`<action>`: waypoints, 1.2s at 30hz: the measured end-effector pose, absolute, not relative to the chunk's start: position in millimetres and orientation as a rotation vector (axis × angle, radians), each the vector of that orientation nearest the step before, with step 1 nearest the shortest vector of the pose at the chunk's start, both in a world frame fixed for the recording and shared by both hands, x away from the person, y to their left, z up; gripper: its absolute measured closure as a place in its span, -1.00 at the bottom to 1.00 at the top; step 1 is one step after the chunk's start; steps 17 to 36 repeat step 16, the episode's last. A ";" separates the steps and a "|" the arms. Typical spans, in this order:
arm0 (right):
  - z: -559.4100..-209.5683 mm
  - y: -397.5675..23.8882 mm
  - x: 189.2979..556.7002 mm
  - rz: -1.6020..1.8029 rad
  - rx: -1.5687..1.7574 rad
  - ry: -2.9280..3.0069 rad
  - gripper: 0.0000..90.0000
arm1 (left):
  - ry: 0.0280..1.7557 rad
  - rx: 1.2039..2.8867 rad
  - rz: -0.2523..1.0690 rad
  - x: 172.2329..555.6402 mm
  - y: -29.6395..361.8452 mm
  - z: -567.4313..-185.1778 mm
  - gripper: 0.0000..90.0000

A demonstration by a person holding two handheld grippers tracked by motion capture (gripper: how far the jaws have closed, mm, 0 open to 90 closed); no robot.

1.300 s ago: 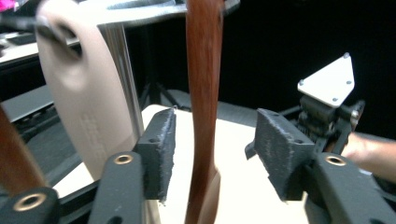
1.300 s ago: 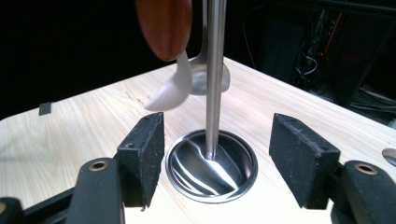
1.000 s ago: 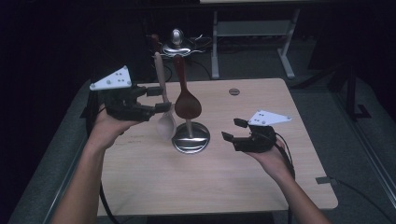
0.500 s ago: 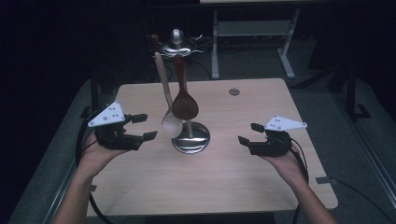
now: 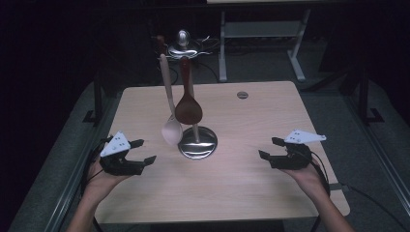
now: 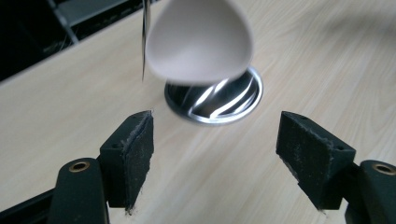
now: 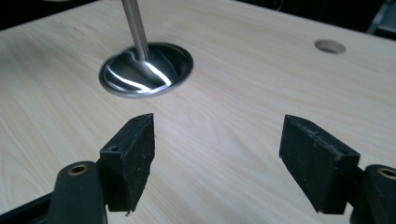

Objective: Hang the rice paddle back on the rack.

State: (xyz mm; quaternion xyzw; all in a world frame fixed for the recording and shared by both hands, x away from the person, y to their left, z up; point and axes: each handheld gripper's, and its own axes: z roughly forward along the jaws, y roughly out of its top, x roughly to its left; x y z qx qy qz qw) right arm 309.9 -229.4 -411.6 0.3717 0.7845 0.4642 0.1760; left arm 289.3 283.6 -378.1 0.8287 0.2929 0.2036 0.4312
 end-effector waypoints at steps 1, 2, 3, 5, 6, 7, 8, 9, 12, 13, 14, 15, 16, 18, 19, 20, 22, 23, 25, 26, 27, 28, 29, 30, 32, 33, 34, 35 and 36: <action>-414.1 -231.6 309.9 1.314 1.060 2.223 -0.43 | 0.735 2.080 0.512 289.1 285.1 -382.7 -0.39; -416.1 -233.5 310.0 1.315 1.066 2.220 -0.43 | 0.747 2.077 0.509 288.9 285.9 -386.7 -0.39; -417.4 -235.2 309.9 1.317 1.074 2.220 -0.44 | 0.752 2.080 0.499 289.0 286.9 -389.6 -0.40; -418.4 -238.1 309.4 1.323 1.084 2.213 -0.44 | 0.760 2.078 0.492 289.7 288.3 -394.1 -0.40; -418.6 -239.5 309.1 1.326 1.090 2.207 -0.44 | 0.764 2.083 0.487 290.0 289.1 -395.7 -0.40; -418.8 -240.8 308.9 1.330 1.093 2.204 -0.45 | 0.765 2.080 0.489 290.7 289.7 -397.9 -0.40; -419.0 -242.1 308.8 1.330 1.096 2.199 -0.45 | 0.770 2.077 0.486 291.0 290.3 -399.6 -0.41; -419.0 -243.3 308.4 1.331 1.101 2.196 -0.45 | 0.773 2.075 0.482 291.1 290.9 -401.3 -0.41; -419.3 -245.8 308.5 1.339 1.096 2.185 -0.46 | 0.784 2.080 0.479 291.3 293.4 -404.3 -0.41; -419.5 -246.0 308.4 1.339 1.097 2.182 -0.46 | 0.784 2.077 0.482 291.3 293.9 -405.2 -0.42; -419.7 -246.0 308.4 1.340 1.094 2.182 -0.46 | 0.776 2.080 0.487 291.8 294.6 -405.6 -0.42; -420.1 -246.1 308.4 1.340 1.091 2.182 -0.46 | 0.786 2.077 0.482 291.3 294.5 -406.5 -0.43; -420.4 -246.1 308.6 1.337 1.092 2.186 -0.47 | 0.786 2.075 0.484 291.4 294.8 -407.3 -0.43; -420.4 -246.1 308.6 1.337 1.092 2.186 -0.47 | 0.786 2.075 0.484 291.4 294.8 -407.3 -0.43; -420.4 -246.1 308.6 1.337 1.092 2.186 -0.47 | 0.786 2.075 0.484 291.4 294.8 -407.3 -0.43; -420.4 -246.1 308.6 1.337 1.092 2.186 -0.47 | 0.786 2.075 0.484 291.4 294.8 -407.3 -0.43; -420.4 -246.1 308.6 1.337 1.092 2.186 -0.47 | 0.786 2.075 0.484 291.4 294.8 -407.3 -0.43; -420.4 -246.1 308.6 1.337 1.092 2.186 -0.47 | 0.786 2.075 0.484 291.4 294.8 -407.3 -0.43; -420.4 -246.1 308.6 1.337 1.092 2.186 -0.47 | 0.786 2.075 0.484 291.4 294.8 -407.3 -0.43; -420.4 -246.1 308.6 1.337 1.092 2.186 -0.47 | 0.786 2.075 0.484 291.4 294.8 -407.3 -0.43; -420.4 -246.1 308.6 1.337 1.092 2.186 -0.47 | 0.786 2.075 0.484 291.4 294.8 -407.3 -0.43; -420.4 -246.1 308.6 1.337 1.092 2.186 -0.47 | 0.786 2.075 0.484 291.4 294.8 -407.3 -0.43; -420.4 -246.1 308.6 1.337 1.092 2.186 -0.47 | 0.786 2.075 0.484 291.4 294.8 -407.3 -0.43; -420.4 -246.1 308.6 1.337 1.092 2.186 -0.47 | 0.786 2.075 0.484 291.4 294.8 -407.3 -0.43; -420.4 -246.1 308.6 1.337 1.092 2.186 -0.47 | 0.786 2.075 0.484 291.4 294.8 -407.3 -0.43; -420.4 -246.1 308.6 1.337 1.092 2.186 -0.47 | 0.786 2.075 0.484 291.4 294.8 -407.3 -0.43; -420.4 -246.1 308.6 1.337 1.092 2.186 -0.47 | 0.786 2.075 0.484 291.4 294.8 -407.3 -0.43; -420.4 -246.1 308.6 1.337 1.092 2.186 -0.47 | 0.786 2.075 0.484 291.4 294.8 -407.3 -0.43; -420.4 -246.1 308.6 1.337 1.092 2.186 -0.47 | 0.786 2.075 0.484 291.4 294.8 -407.3 -0.43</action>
